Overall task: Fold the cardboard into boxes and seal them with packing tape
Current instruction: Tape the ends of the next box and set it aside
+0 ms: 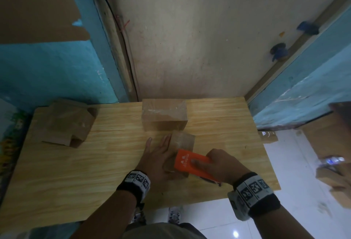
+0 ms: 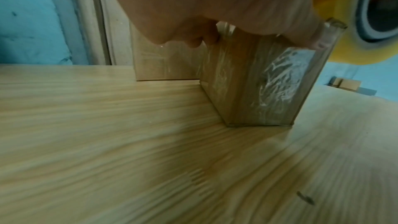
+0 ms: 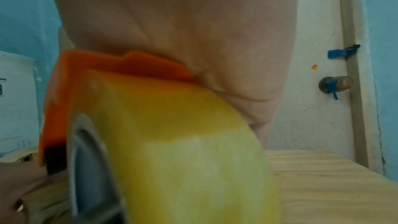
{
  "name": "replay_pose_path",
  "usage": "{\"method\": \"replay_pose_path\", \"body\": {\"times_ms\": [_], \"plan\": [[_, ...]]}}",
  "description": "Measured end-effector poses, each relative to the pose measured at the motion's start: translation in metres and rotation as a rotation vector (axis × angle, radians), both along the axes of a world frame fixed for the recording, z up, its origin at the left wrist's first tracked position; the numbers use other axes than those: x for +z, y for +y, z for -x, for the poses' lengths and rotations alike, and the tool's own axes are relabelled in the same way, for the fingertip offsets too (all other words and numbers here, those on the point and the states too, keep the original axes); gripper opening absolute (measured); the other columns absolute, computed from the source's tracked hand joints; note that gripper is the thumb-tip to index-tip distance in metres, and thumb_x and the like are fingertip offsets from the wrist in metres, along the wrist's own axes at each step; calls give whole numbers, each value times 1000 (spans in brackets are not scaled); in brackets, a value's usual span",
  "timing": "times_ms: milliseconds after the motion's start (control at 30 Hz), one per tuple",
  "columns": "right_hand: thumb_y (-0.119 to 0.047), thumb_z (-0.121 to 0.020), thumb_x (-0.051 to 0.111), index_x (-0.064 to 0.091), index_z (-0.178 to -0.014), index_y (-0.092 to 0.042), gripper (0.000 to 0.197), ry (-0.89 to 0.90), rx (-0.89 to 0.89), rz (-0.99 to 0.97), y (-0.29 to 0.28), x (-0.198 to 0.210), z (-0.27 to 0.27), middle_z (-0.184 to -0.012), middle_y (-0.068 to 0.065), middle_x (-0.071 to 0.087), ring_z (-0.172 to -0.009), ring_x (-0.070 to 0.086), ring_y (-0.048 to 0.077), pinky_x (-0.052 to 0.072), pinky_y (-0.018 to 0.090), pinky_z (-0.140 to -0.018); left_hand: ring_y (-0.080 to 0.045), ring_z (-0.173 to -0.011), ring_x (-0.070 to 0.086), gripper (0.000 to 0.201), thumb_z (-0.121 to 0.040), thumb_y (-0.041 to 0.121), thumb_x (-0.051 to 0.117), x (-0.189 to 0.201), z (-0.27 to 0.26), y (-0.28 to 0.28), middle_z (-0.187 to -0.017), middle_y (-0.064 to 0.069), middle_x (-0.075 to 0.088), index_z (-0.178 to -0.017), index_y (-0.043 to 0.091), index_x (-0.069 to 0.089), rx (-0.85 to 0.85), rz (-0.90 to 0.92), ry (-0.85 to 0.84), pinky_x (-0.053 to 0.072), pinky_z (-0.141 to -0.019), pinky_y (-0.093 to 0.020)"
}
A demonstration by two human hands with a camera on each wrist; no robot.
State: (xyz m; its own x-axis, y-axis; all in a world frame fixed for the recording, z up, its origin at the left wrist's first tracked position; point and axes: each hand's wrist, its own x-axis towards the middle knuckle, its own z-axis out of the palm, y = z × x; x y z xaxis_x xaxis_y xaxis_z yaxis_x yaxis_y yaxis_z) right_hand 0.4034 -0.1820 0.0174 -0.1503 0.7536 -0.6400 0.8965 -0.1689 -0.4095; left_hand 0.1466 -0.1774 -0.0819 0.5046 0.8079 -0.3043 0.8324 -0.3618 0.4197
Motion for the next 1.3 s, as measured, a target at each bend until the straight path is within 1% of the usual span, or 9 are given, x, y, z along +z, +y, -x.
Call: {"method": "replay_pose_path", "body": {"times_ms": [167,333,433,600,767,833,967,1100,1300], "plan": [[-109,-58,49,76,-86,-12,104,99,-101,14,-9,-6,-48,-74,7,78,-59,76,22,67,48,-68,-2,-148,-34,97,-69,93,54,-6,13,1,-162,19,-14,-153,61,15,34,67,-36,-25,-118,-57],[-92,-69,69,80,-87,-10,84,179,-165,112,-14,-13,-54,-77,7,81,-69,79,32,66,41,-65,1,-148,-33,99,-67,93,57,-6,7,4,-168,12,-13,-152,60,18,58,77,-66,-26,-119,-54],[-84,-74,73,81,-86,-12,74,166,-182,164,-16,-17,-56,-77,4,81,-70,80,28,67,39,-67,-2,-150,-31,99,-66,93,56,-6,8,4,-171,6,-14,-152,58,22,51,50,-49,-22,-122,-51],[-91,-58,75,79,-96,-17,83,119,-206,199,-18,-22,-81,-82,-1,82,-73,81,20,68,40,-71,-1,-149,-32,98,-66,91,61,-10,7,4,-171,7,-14,-151,60,22,77,53,-63,-20,-124,-45],[-100,-37,73,78,-90,-22,94,12,-107,172,-10,-30,-99,-81,2,80,-66,78,16,66,31,-62,1,-149,-31,98,-66,89,63,-8,5,1,-171,8,-14,-151,61,22,100,58,-72,-22,-123,-46],[-101,-36,72,76,-92,-25,95,-36,-85,186,-8,-35,-101,-83,1,79,-66,78,15,65,28,-62,2,-149,-31,97,-66,87,64,-5,4,0,-171,9,-15,-150,62,22,107,74,-77,-24,-122,-43],[-113,-32,52,70,-98,-27,110,-162,-52,155,-3,-48,-79,-92,-5,76,-81,76,16,66,39,-82,7,-146,-33,97,-68,81,70,-2,1,0,-169,12,-18,-150,61,24,119,102,-116,-26,-120,-37],[-106,-56,54,62,-118,-26,102,-293,42,168,9,-53,-44,-111,-4,69,-103,68,20,55,45,-102,8,-147,-30,97,-67,78,73,-3,1,-1,-169,15,-19,-149,61,24,126,104,-129,-27,-119,-34],[-104,-62,52,60,-130,-25,104,-382,72,139,19,-57,-23,-127,-1,67,-119,63,25,44,53,-112,3,-153,-19,96,-66,80,72,-9,-1,-3,-169,17,-19,-148,62,27,155,118,-215,-17,-126,-43]]}}
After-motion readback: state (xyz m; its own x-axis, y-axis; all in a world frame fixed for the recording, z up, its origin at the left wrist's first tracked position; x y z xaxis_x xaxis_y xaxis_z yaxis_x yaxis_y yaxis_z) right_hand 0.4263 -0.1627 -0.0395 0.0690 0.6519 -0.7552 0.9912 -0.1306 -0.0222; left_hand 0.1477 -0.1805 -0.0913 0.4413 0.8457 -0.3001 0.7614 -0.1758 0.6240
